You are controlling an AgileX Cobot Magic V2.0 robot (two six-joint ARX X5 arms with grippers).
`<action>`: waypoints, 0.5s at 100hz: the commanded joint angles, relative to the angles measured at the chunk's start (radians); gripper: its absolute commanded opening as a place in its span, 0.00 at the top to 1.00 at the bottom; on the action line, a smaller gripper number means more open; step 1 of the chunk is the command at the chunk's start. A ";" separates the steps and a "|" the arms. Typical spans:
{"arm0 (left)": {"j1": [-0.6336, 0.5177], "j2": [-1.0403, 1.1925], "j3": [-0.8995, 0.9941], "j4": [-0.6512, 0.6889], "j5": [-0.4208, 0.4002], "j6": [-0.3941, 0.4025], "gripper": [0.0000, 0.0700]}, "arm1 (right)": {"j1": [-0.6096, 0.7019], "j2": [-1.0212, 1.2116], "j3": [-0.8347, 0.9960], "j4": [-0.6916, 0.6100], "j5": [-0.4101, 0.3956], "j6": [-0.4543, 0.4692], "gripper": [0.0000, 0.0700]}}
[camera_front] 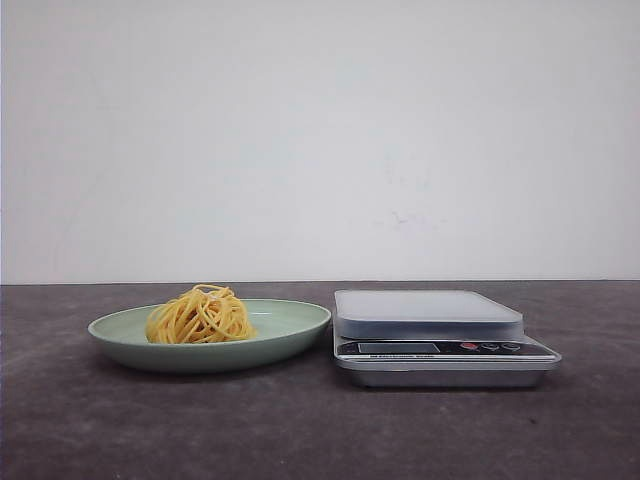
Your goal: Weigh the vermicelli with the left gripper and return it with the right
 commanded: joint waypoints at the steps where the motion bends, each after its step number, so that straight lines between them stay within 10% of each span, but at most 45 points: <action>1: 0.040 -0.019 -0.056 0.105 0.043 0.077 0.98 | 0.010 0.000 0.009 0.011 0.000 0.011 0.99; 50: 0.206 -0.157 -0.472 0.390 0.169 0.127 0.98 | 0.010 0.000 0.009 0.011 0.000 0.011 0.99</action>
